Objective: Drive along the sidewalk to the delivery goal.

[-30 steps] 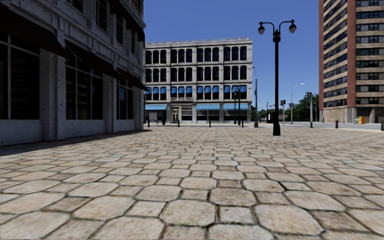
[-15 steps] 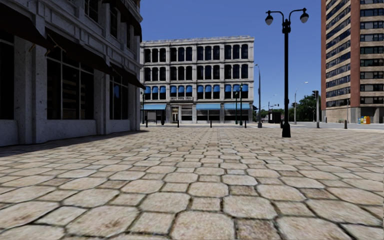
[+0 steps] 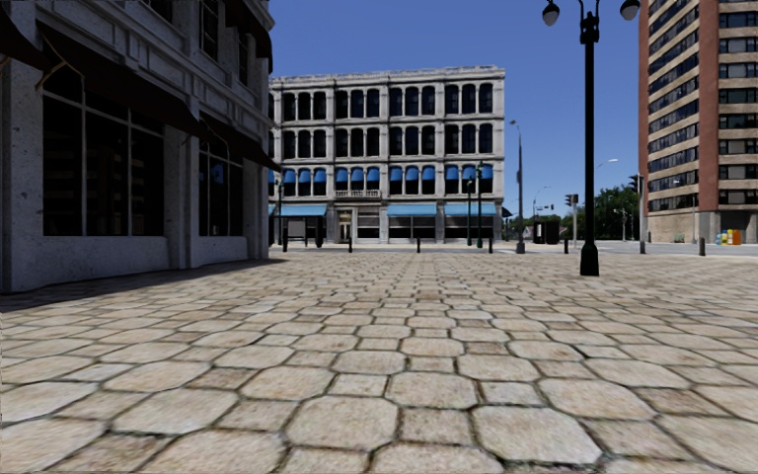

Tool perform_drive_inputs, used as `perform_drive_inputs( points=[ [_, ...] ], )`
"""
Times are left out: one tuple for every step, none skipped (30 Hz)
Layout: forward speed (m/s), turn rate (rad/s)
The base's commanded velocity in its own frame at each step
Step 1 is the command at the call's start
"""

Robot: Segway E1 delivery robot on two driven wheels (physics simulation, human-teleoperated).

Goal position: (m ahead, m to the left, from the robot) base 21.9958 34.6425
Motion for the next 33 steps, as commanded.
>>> perform_drive_inputs(
  points=[
    [2.00,0.00],
    [2.00,0.00],
    [2.00,0.00],
    [2.00,0.00],
    [2.00,0.00],
    [2.00,0.00],
    [2.00,0.00],
    [2.00,0.00],
    [2.00,0.00],
    [2.00,0.00],
    [2.00,0.00],
    [2.00,0.00],
    [2.00,0.00],
    [2.00,0.00],
    [2.00,0.00],
    [2.00,0.00],
    [2.00,0.00],
    [2.00,0.00],
    [2.00,0.00],
    [2.00,0.00],
    [2.00,0.00],
    [2.00,0.00],
    [2.00,0.00],
    [2.00,0.00],
    [2.00,0.00],
    [2.00,0.00],
    [2.00,0.00],
    [2.00,0.00],
    [2.00,0.00],
    [2.00,0.00],
    [2.00,0.00],
    [2.00,0.00],
    [2.00,0.00]
  ],
)
